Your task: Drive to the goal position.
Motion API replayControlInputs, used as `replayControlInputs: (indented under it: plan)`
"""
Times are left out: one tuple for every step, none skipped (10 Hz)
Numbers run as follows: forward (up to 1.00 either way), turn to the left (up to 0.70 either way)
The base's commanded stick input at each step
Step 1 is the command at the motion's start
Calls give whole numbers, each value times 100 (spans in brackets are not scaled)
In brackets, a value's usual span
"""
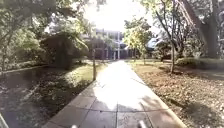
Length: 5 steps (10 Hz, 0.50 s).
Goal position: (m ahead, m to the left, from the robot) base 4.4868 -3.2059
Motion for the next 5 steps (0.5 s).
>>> replayControlInputs:
  plan:
    - [50, 0]
    - [50, 0]
    - [50, 0]
    - [50, 0]
    - [50, 0]
